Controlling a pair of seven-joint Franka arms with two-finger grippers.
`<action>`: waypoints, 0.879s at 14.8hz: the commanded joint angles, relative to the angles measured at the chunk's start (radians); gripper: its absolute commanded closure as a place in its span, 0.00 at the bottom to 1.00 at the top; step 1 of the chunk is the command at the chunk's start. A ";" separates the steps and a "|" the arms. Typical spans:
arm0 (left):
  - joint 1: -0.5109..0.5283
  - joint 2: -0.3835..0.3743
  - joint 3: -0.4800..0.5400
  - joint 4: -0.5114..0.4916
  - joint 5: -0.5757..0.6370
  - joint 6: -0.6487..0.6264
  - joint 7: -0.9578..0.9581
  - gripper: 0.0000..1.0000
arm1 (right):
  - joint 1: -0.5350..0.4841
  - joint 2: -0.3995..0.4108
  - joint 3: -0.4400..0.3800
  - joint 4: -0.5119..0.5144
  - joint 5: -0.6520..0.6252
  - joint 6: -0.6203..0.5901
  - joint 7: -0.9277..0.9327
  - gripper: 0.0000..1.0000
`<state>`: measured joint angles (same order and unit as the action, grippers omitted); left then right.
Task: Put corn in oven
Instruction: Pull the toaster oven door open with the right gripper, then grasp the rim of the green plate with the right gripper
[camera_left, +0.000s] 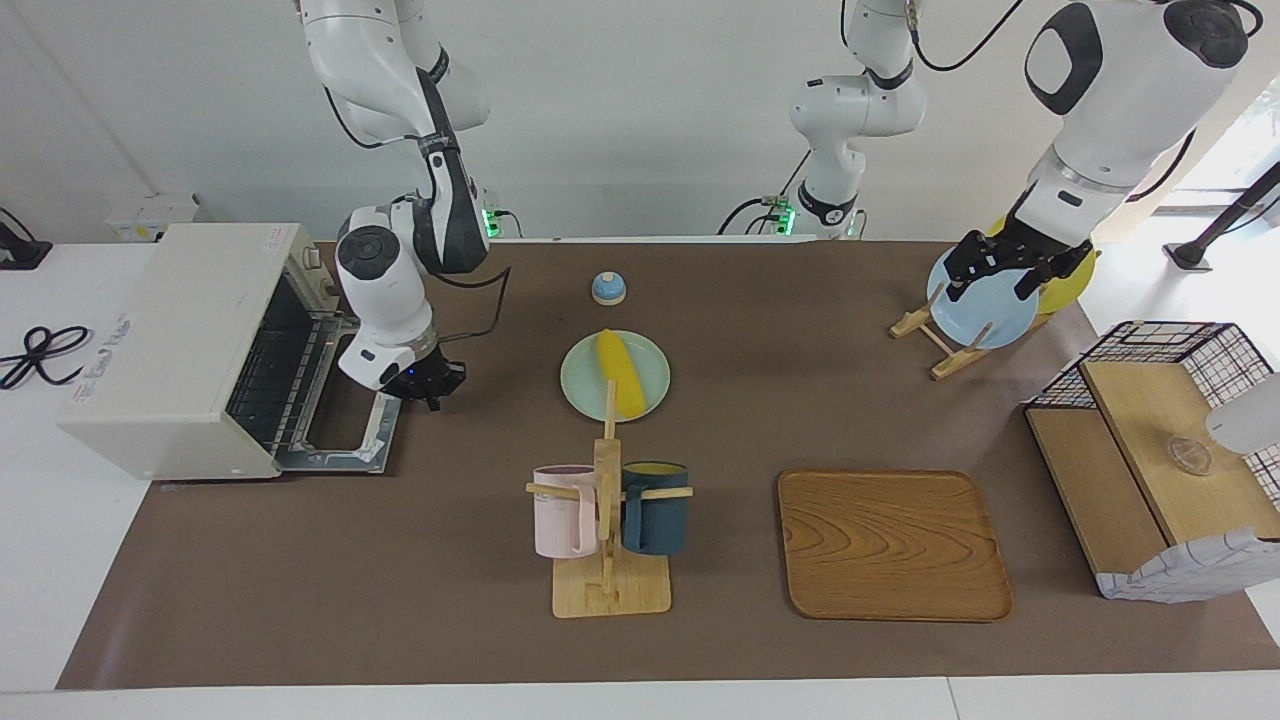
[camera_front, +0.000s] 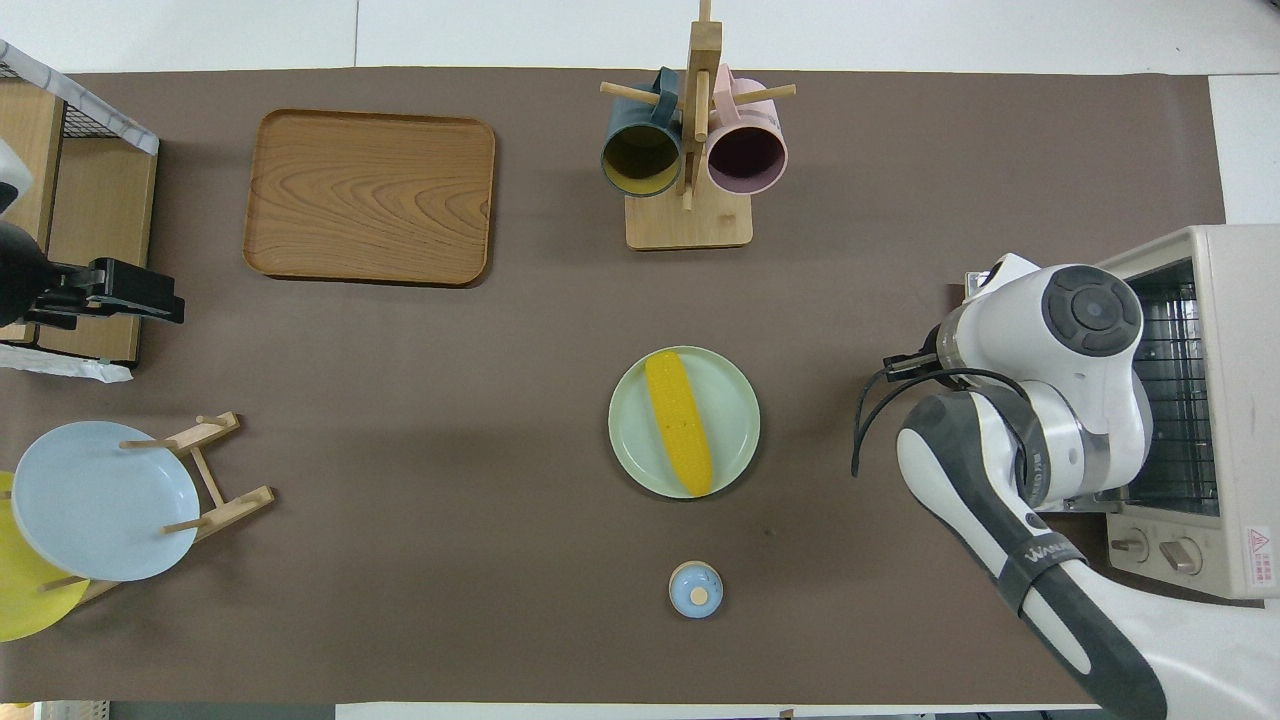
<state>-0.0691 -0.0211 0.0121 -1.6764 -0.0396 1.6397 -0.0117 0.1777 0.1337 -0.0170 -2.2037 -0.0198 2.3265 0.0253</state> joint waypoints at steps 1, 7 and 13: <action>0.005 -0.007 -0.007 0.014 0.026 -0.035 0.016 0.00 | 0.115 0.003 -0.006 0.091 0.041 -0.093 0.172 0.84; 0.005 -0.017 -0.009 0.010 0.026 -0.064 0.013 0.00 | 0.403 0.090 -0.006 0.292 0.043 -0.121 0.491 0.24; 0.014 -0.020 -0.007 0.004 0.026 -0.058 0.009 0.00 | 0.565 0.271 -0.006 0.382 0.032 0.013 0.709 0.00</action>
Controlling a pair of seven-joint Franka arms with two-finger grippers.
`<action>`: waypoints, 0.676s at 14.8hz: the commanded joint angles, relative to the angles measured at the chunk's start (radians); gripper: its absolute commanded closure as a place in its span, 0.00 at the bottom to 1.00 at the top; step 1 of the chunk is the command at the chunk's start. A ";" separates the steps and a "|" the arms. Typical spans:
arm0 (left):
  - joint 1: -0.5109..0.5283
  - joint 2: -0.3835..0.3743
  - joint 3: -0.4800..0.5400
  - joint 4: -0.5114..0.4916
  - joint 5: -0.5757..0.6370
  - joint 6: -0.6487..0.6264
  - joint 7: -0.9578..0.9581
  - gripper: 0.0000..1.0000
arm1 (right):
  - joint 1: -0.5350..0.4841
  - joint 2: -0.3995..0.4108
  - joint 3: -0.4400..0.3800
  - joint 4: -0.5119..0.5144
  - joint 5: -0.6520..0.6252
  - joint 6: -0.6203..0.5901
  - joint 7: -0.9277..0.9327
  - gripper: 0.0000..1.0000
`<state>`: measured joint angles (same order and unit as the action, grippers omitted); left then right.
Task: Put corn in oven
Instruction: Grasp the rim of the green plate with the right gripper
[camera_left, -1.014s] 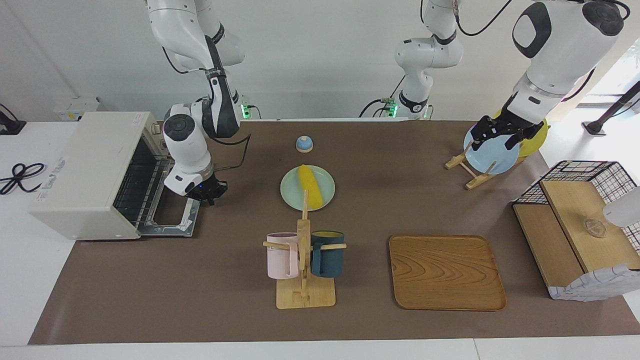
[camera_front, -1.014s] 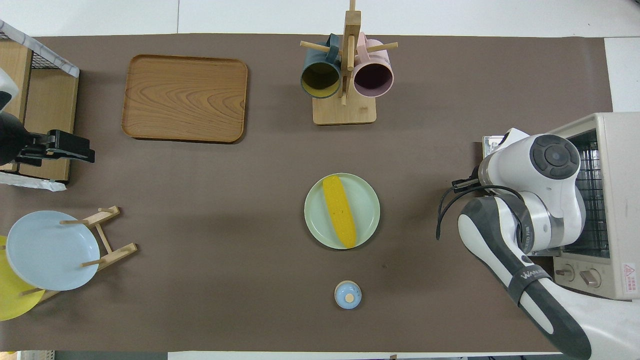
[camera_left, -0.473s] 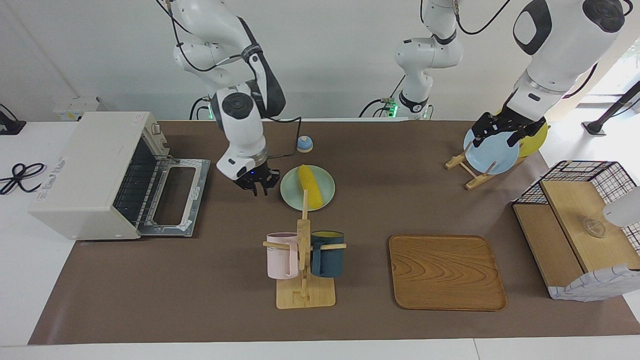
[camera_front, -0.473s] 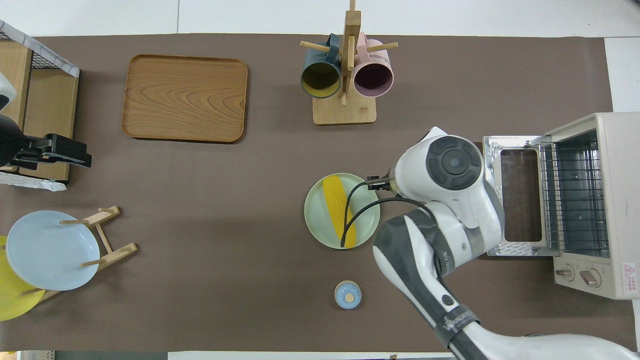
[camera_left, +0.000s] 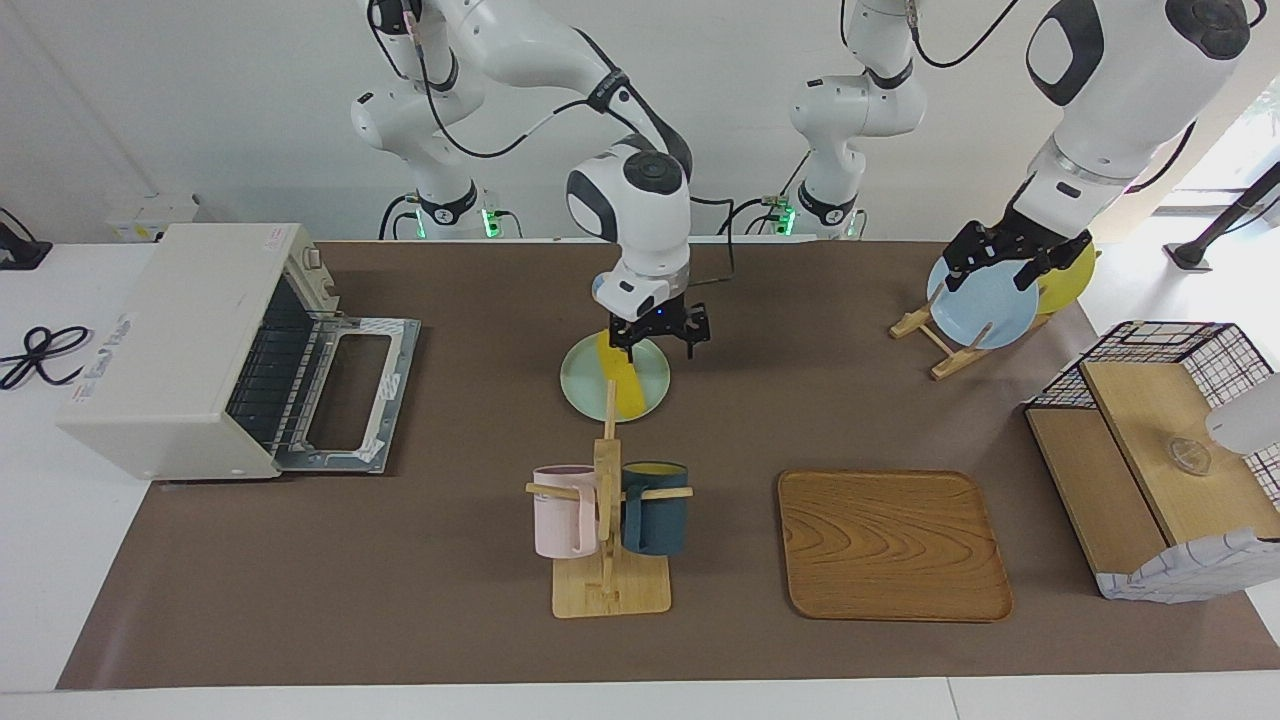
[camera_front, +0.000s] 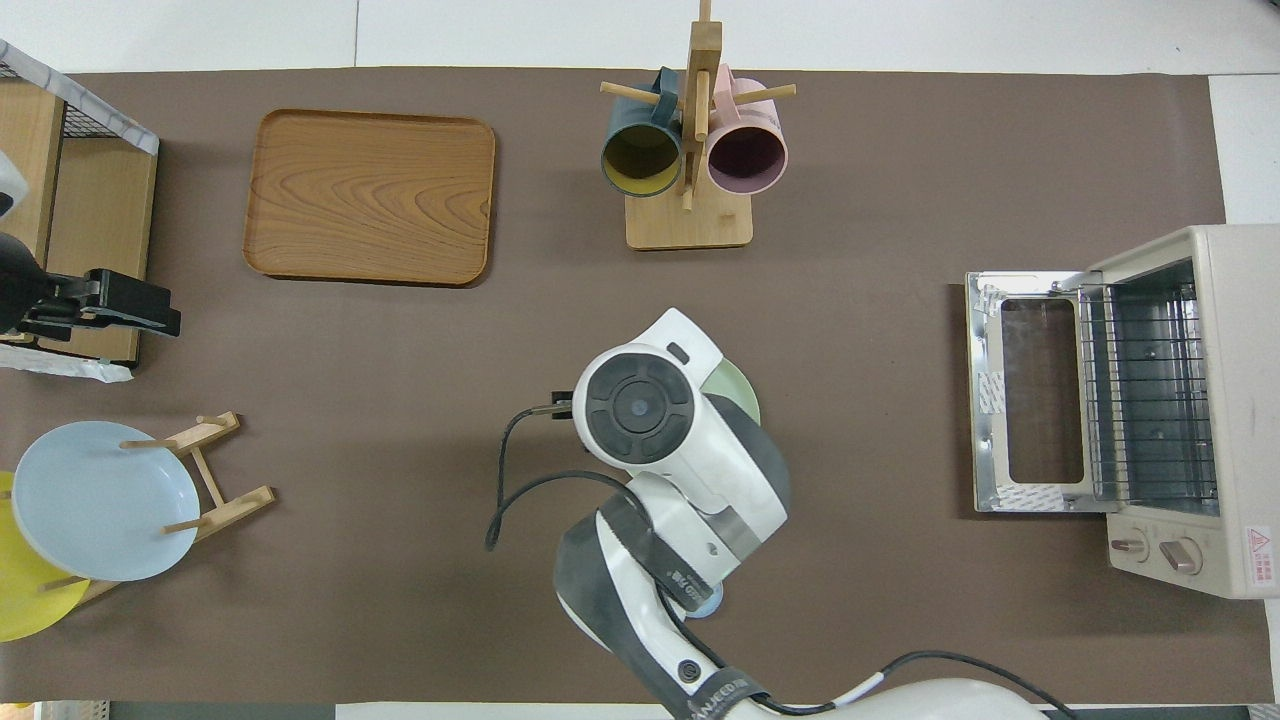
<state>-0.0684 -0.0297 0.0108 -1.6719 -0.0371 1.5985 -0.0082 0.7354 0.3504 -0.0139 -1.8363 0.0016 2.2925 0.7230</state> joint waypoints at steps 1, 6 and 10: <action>0.016 -0.012 -0.006 0.000 0.023 -0.015 0.005 0.00 | 0.009 0.056 -0.009 0.003 0.009 0.065 0.012 0.00; 0.016 -0.013 -0.006 0.000 0.023 -0.014 0.005 0.00 | 0.028 0.068 -0.009 -0.080 0.011 0.171 0.012 0.26; 0.016 -0.012 -0.005 0.000 0.023 -0.014 0.005 0.00 | 0.032 0.062 -0.008 -0.078 0.011 0.110 0.015 1.00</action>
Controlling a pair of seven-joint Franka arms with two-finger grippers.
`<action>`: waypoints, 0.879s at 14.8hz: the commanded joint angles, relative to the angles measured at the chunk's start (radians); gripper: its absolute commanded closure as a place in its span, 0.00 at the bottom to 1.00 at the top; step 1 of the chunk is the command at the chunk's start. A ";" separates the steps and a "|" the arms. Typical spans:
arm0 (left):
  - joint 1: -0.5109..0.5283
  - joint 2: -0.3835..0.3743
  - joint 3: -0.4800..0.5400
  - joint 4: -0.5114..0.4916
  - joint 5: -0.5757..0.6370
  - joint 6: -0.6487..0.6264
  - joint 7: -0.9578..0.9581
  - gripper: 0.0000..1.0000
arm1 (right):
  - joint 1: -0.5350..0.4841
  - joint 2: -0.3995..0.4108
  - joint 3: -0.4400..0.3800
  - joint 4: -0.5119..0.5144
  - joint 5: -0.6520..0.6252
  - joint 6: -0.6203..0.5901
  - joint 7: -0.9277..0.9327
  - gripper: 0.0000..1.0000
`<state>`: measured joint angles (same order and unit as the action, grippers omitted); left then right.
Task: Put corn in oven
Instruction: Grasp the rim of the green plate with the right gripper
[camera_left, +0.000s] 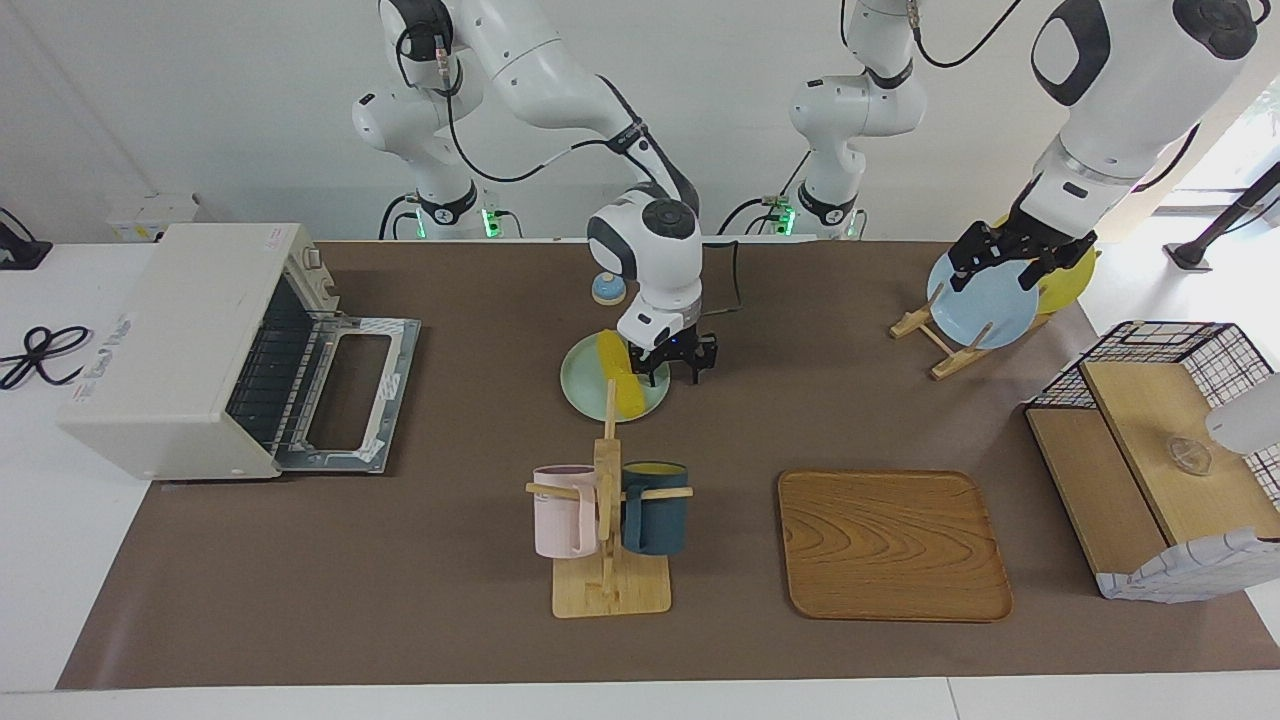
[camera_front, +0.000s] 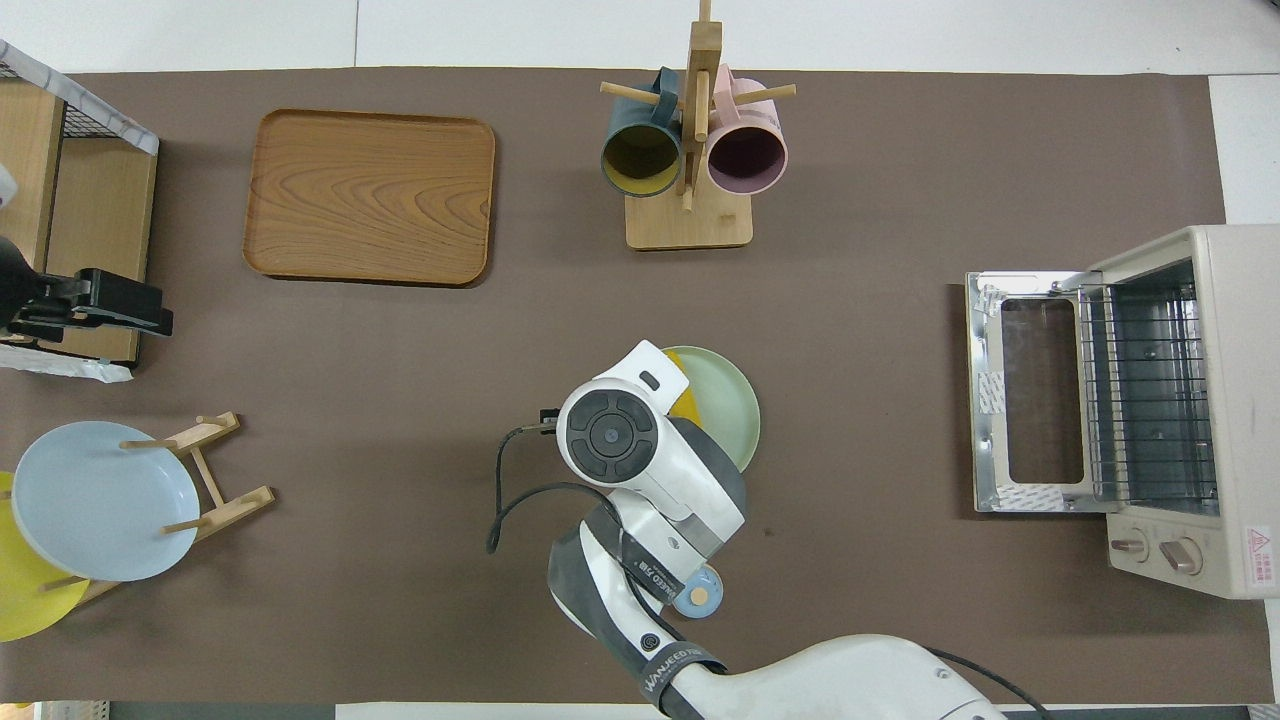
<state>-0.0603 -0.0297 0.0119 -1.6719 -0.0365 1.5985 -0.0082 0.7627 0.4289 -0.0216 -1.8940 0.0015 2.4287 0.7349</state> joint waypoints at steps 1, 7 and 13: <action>0.008 -0.012 -0.007 0.000 0.023 -0.014 0.005 0.00 | 0.006 -0.019 -0.001 -0.014 0.011 -0.060 0.004 1.00; 0.008 -0.013 -0.007 0.000 0.023 -0.014 0.005 0.00 | 0.004 -0.018 -0.004 0.157 -0.124 -0.403 0.006 1.00; 0.008 -0.013 -0.007 0.000 0.023 -0.014 0.005 0.00 | -0.051 -0.070 -0.014 0.205 -0.257 -0.618 -0.014 1.00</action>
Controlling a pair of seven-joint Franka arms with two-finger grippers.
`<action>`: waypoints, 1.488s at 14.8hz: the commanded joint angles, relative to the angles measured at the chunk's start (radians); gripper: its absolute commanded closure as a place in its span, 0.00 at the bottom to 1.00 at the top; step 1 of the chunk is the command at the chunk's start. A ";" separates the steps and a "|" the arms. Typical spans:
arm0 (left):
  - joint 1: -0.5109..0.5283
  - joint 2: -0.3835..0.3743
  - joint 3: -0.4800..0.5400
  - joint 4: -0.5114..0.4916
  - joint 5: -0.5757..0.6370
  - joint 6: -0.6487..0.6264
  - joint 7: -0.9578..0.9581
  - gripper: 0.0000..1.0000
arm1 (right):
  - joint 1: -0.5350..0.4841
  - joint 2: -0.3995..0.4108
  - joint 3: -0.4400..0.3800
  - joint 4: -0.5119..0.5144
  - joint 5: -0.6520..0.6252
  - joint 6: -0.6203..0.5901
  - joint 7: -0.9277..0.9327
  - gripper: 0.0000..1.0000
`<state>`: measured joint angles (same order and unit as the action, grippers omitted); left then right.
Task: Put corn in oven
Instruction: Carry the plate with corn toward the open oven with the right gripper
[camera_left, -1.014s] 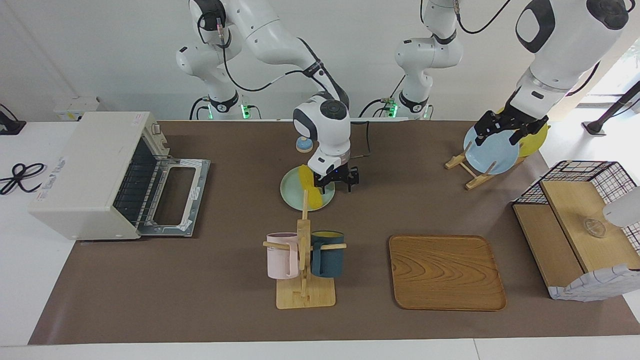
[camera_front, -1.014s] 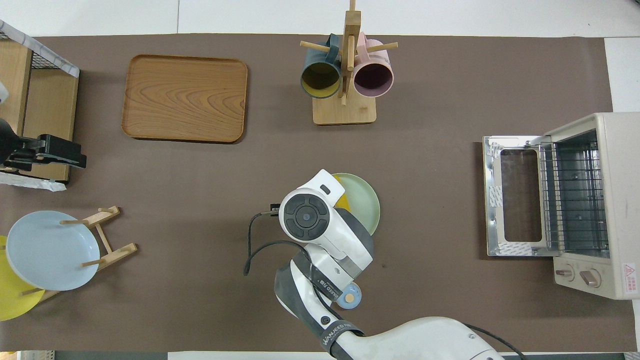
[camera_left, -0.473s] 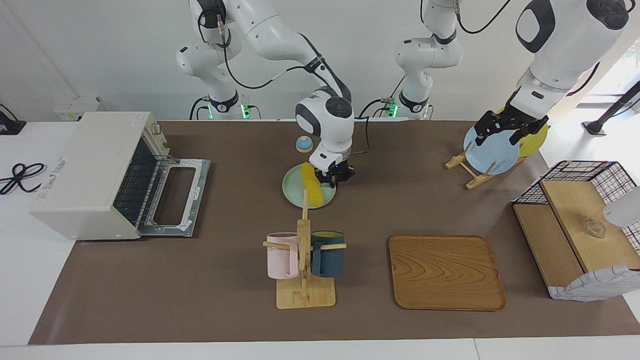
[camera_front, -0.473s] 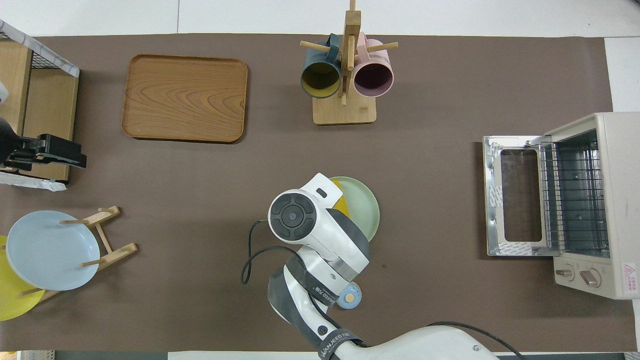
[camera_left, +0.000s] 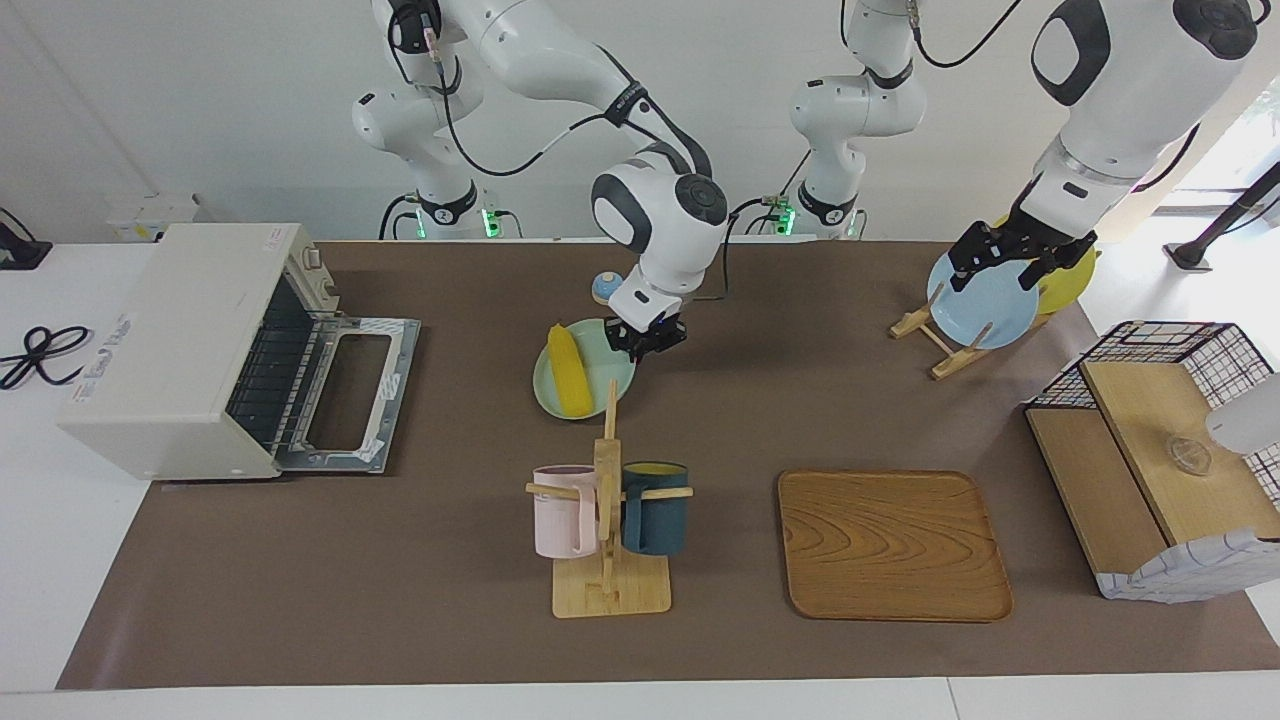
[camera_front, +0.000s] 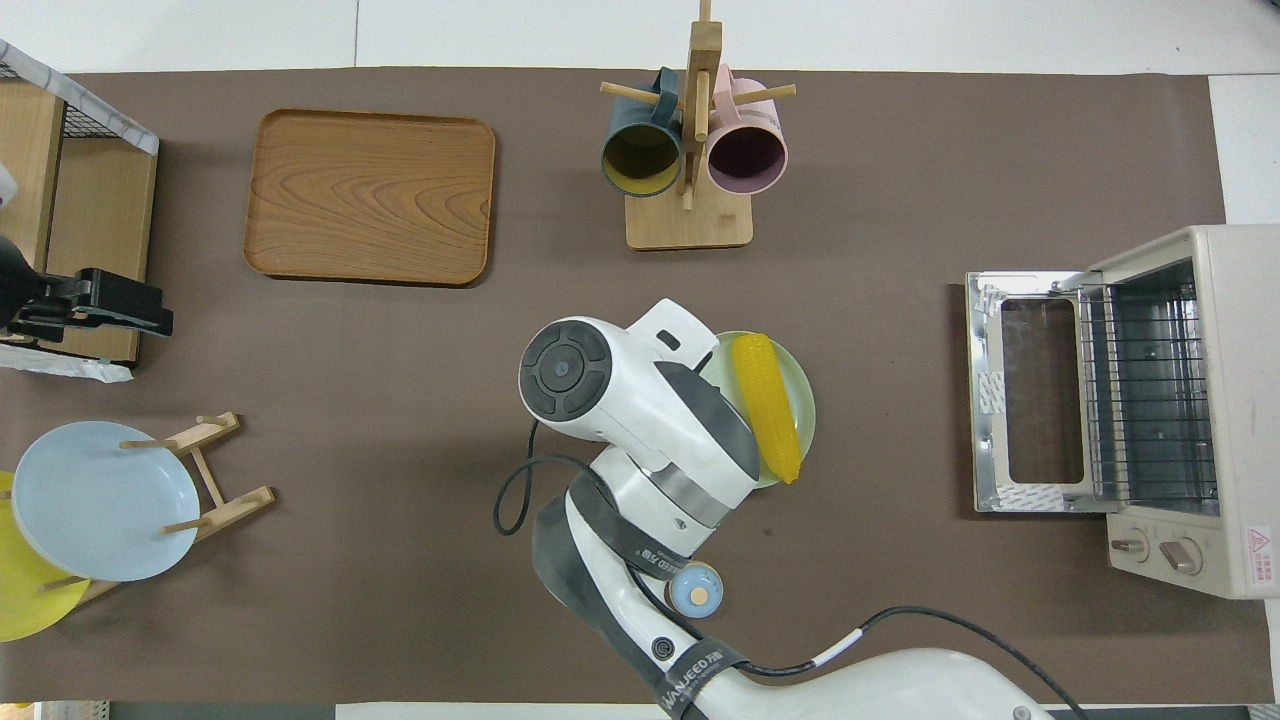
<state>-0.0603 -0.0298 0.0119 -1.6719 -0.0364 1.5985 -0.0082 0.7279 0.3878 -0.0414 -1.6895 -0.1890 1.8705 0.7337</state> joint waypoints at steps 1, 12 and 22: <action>0.008 -0.013 -0.007 0.000 0.023 -0.014 0.005 0.00 | -0.028 -0.039 0.006 -0.001 -0.102 -0.097 -0.037 1.00; 0.008 -0.013 -0.007 0.000 0.023 -0.014 0.005 0.00 | -0.341 -0.251 0.008 -0.206 -0.234 -0.220 -0.351 1.00; 0.008 -0.013 -0.007 0.000 0.023 -0.014 0.005 0.00 | -0.565 -0.286 0.006 -0.375 -0.290 -0.011 -0.502 1.00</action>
<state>-0.0603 -0.0298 0.0119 -1.6719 -0.0364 1.5985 -0.0082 0.1936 0.1515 -0.0483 -1.9827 -0.4565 1.8060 0.2485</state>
